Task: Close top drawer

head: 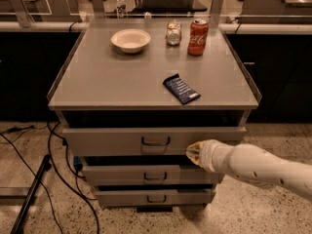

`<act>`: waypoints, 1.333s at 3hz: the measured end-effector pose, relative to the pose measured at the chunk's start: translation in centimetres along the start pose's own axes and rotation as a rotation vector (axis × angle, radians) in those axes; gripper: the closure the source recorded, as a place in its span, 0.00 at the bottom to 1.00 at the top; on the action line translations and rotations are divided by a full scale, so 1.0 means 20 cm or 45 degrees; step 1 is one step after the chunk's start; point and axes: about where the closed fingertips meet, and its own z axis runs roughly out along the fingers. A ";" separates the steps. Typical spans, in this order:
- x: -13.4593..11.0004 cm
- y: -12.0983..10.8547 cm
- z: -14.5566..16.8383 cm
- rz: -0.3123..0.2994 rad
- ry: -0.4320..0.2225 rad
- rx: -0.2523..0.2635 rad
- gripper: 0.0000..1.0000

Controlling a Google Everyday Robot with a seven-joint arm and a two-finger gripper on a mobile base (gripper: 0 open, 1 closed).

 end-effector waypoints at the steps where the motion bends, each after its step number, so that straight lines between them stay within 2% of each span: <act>1: 0.00 0.01 0.00 -0.002 0.002 -0.001 1.00; 2: -0.01 0.03 -0.08 0.029 0.006 -0.068 1.00; 3: -0.01 0.08 -0.34 0.174 -0.009 -0.209 1.00; 4: -0.01 0.20 -0.53 0.318 -0.035 -0.336 1.00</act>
Offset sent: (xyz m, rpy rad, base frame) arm -0.0459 -0.0167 0.0243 0.0092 0.1875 0.0049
